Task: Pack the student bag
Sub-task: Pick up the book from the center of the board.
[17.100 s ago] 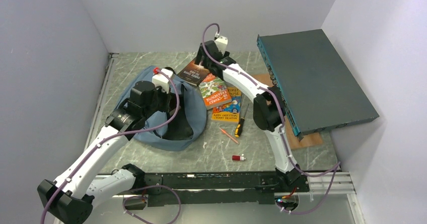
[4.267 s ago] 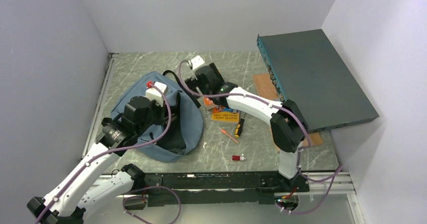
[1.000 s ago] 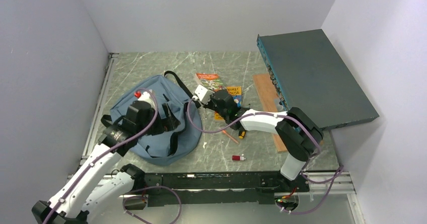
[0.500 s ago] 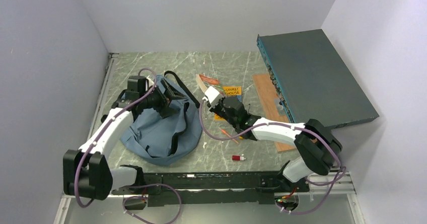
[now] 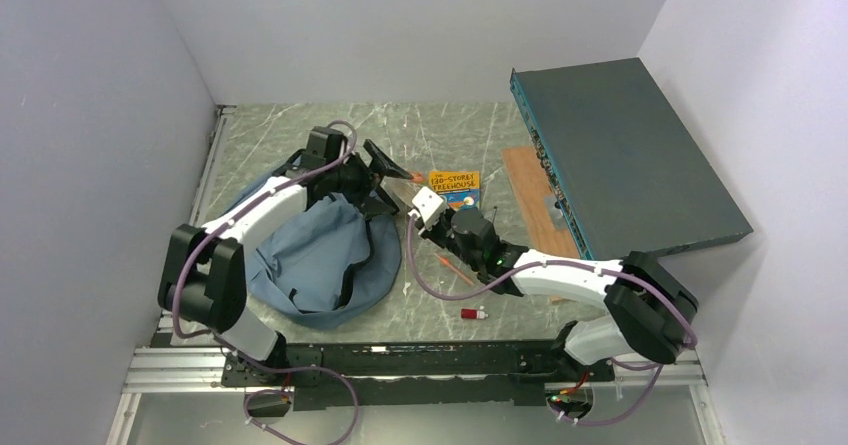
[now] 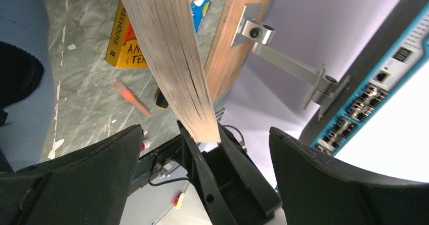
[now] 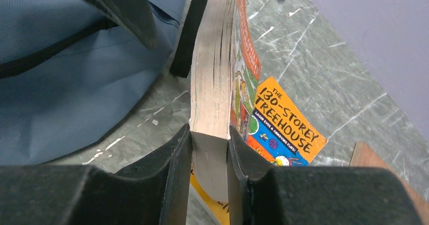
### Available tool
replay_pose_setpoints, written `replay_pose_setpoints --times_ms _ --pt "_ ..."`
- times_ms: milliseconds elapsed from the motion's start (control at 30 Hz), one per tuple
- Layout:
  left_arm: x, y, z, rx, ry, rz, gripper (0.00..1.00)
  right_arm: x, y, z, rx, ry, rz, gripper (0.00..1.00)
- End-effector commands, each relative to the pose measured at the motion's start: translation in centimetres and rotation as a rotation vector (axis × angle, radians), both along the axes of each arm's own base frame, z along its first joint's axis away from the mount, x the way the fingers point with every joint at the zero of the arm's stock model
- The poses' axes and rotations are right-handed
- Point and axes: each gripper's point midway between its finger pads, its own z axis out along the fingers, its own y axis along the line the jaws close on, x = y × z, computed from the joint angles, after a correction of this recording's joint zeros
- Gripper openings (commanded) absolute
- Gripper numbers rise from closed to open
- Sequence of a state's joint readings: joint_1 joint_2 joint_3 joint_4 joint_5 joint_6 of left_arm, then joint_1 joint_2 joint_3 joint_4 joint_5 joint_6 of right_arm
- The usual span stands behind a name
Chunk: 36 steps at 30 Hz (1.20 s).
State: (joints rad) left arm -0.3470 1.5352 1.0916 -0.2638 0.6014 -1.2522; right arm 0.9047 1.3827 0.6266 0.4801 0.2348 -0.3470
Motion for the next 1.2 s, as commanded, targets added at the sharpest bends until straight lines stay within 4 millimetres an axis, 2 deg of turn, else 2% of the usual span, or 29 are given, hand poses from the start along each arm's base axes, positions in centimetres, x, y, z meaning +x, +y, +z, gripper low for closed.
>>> replay_pose_setpoints --times_ms 0,133,267,367,433,567,667,800,833,900,1000,1133,1167 --pt "0.5 -1.2 0.2 0.042 0.013 0.023 1.0 0.4 0.5 5.3 0.137 -0.115 -0.014 0.0" --pt "1.3 -1.6 -1.5 0.076 0.025 0.031 1.0 -0.1 0.6 5.7 0.141 -0.138 -0.001 0.0" --pt "2.0 -2.7 -3.5 0.091 0.077 -0.065 0.99 -0.5 0.9 5.3 0.099 -0.145 -0.005 0.0" --pt "1.9 -3.0 -4.4 0.094 0.087 -0.084 0.93 -0.9 1.1 5.1 0.08 -0.158 -0.005 0.0" --pt "1.5 -2.8 -4.3 0.095 0.072 -0.07 0.87 -1.1 1.1 5.1 0.066 -0.161 -0.012 0.0" --pt "1.3 -1.8 -4.0 0.129 0.019 -0.042 0.69 -1.5 1.3 5.2 0.062 -0.171 -0.013 0.0" --pt "1.0 -1.9 -3.3 0.116 0.0 -0.057 0.47 -1.6 1.8 4.9 0.028 -0.167 -0.008 0.0" --pt "1.2 -2.5 -1.4 0.067 -0.071 -0.094 0.2 -2.0 2.5 5.3 0.023 -0.168 0.003 0.0" --pt "1.3 -2.4 -0.9 0.067 -0.091 -0.101 0.12 -2.1 2.6 5.2 0.015 -0.151 0.008 0.05" --pt "1.3 -2.0 0.3 0.077 -0.137 -0.118 0.0 -2.6 3.2 5.7 0.019 -0.117 0.024 0.32" --pt "1.8 -0.7 2.7 0.113 -0.262 -0.134 0.0 -3.9 3.7 6.9 0.069 -0.077 0.061 0.61" --pt "1.8 2.2 6.4 0.142 -0.447 -0.122 0.0 -4.9 3.9 8.9 0.16 0.04 0.051 0.97" --pt "1.5 2.8 8.3 0.125 -0.529 -0.122 0.0 -5.2 4.1 9.4 0.176 0.081 0.049 0.99"
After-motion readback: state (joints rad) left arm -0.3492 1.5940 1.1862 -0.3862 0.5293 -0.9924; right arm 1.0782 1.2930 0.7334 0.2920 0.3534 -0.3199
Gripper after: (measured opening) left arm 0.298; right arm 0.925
